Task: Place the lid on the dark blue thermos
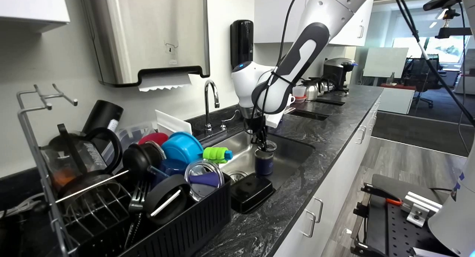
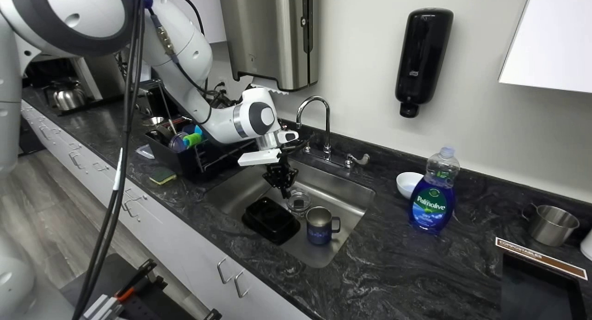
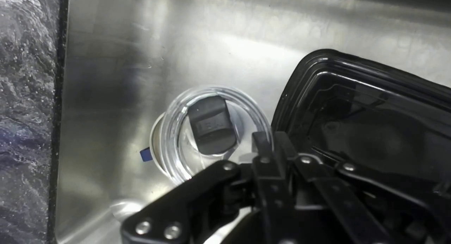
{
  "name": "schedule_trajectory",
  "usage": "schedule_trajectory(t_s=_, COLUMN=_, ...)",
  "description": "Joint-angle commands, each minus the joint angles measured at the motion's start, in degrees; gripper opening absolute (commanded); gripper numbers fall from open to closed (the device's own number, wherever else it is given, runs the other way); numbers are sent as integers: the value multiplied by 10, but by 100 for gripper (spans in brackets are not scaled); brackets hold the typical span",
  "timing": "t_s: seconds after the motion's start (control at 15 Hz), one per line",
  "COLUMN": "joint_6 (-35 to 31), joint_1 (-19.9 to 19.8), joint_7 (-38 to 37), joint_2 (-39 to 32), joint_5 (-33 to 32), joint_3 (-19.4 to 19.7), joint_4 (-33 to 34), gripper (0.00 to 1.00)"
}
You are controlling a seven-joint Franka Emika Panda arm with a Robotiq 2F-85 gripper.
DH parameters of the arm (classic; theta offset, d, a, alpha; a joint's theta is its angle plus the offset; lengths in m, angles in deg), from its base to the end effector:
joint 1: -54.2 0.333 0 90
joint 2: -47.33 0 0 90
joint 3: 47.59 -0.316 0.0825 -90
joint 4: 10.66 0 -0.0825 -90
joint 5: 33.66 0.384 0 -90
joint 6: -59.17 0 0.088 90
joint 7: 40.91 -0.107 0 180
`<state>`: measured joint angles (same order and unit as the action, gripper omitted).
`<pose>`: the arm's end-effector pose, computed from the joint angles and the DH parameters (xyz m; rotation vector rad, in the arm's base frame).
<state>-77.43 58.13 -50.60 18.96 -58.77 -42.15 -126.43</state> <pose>0.5885 -0.0192 0.1933 2.7966 0.2161 -0.1551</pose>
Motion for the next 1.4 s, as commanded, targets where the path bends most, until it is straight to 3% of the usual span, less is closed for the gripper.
schedule_trajectory(t_s=0.0, joint_6=16, joint_1=8, joint_7=2, joint_2=-27, joint_5=-4, joint_3=12, joint_4=36, gripper=2)
schedule_trajectory(t_s=0.53, joint_6=20, joint_1=1, joint_7=12, joint_2=-71, joint_5=4, joint_3=27, joint_4=92, gripper=2)
schedule_trajectory(t_s=0.87, joint_6=22, joint_1=0, joint_7=26, joint_2=-71, joint_5=7, joint_3=26, joint_4=85, gripper=2)
schedule_trajectory(t_s=0.93, joint_6=5, joint_1=2, joint_7=9, joint_2=-72, joint_5=3, joint_3=32, joint_4=83, gripper=9)
schedule_trajectory(t_s=1.33, joint_6=11, joint_1=3, joint_7=13, joint_2=-72, joint_5=3, joint_3=29, joint_4=83, gripper=9)
